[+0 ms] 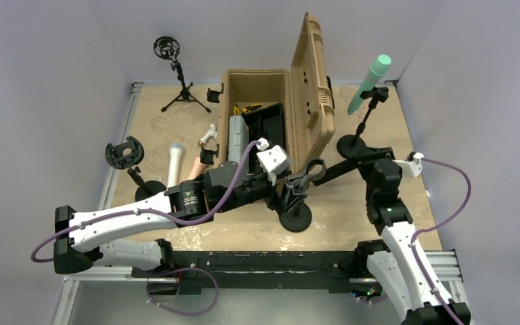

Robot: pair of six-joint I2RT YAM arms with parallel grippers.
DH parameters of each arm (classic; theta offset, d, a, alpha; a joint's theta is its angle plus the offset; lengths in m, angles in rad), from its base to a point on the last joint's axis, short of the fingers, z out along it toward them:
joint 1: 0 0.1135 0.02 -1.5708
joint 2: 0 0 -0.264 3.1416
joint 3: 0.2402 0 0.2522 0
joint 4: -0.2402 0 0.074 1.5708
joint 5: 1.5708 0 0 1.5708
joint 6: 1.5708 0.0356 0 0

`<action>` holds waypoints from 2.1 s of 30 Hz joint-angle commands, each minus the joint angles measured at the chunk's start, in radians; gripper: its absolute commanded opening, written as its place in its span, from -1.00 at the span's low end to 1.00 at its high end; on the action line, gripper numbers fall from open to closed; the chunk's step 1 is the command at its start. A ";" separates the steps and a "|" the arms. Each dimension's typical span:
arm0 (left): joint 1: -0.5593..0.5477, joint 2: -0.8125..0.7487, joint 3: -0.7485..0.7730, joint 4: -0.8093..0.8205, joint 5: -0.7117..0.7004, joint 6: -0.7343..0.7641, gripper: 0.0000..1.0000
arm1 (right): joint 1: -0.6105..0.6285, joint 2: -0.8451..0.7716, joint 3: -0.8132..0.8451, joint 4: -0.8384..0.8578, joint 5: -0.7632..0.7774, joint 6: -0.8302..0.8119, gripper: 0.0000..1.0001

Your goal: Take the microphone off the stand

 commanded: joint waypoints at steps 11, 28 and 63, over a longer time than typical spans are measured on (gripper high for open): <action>0.133 0.051 0.313 -0.364 0.210 -0.082 0.35 | -0.048 0.012 -0.255 0.371 -0.105 0.284 -0.81; 0.284 0.271 0.434 -0.330 0.553 -0.240 0.21 | -0.048 0.165 -0.274 0.518 -0.138 0.140 -0.32; 0.350 0.361 0.455 -0.357 0.610 -0.261 -0.02 | -0.048 0.035 -0.182 0.336 -0.207 -0.190 0.96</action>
